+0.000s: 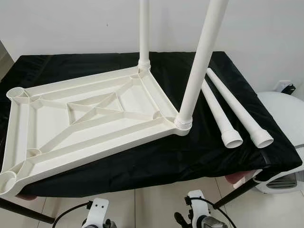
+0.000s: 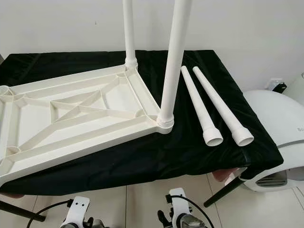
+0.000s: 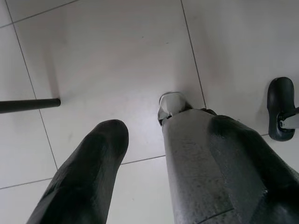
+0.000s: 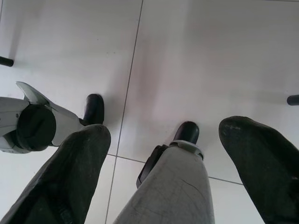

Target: Building children table

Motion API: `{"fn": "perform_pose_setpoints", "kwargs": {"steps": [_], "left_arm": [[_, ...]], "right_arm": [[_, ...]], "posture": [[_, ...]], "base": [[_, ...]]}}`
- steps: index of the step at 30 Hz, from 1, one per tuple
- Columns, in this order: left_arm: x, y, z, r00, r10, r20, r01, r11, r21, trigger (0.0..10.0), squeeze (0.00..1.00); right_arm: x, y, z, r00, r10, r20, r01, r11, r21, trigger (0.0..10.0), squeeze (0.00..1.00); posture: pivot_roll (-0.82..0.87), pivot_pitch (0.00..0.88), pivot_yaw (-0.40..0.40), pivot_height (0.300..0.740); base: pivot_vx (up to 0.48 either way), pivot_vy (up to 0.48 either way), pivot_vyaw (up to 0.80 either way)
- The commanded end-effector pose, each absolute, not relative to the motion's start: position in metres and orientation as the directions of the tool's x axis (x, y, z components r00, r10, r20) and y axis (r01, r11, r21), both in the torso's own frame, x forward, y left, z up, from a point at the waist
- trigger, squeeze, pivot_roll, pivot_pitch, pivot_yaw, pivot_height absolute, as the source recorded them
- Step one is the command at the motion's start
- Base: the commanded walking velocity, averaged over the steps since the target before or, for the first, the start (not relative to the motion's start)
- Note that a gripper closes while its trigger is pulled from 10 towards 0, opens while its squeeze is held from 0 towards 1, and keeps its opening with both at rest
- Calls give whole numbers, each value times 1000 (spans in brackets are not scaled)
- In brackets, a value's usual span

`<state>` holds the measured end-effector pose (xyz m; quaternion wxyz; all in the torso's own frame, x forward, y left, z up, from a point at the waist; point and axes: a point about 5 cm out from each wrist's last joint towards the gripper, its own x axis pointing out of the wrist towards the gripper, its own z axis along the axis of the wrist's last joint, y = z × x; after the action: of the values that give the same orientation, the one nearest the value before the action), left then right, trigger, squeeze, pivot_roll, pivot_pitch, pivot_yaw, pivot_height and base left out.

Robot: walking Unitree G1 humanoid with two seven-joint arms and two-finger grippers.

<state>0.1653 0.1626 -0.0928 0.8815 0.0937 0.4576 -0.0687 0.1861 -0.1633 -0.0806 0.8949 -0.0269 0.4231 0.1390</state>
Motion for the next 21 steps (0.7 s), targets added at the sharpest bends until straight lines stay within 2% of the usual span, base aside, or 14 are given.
{"fn": "perform_pose_setpoints", "kwargs": {"steps": [1, 11, 21], "left_arm": [[159, 156, -96, 538, -83, -839, 258, 964, 70, 10000, 0], [161, 159, -95, 535, -98, -839, 301, 950, 81, 10000, 0], [174, 156, -90, 565, -100, -819, 288, 954, 82, 10000, 0]], "right_arm": [[178, -162, -85, 584, 213, -783, -245, 966, 81, 10000, 0], [176, -162, -86, 595, 192, -780, -201, 976, 87, 10000, 0], [176, -159, -87, 594, 193, -781, -196, 976, 92, 10000, 0]], "posture": [[19, 21, 59, 740], [6, 41, 112, 740], [17, 46, 89, 740]], "base": [[0, 0, 0], [0, 0, 0], [0, 0, 0]]}}
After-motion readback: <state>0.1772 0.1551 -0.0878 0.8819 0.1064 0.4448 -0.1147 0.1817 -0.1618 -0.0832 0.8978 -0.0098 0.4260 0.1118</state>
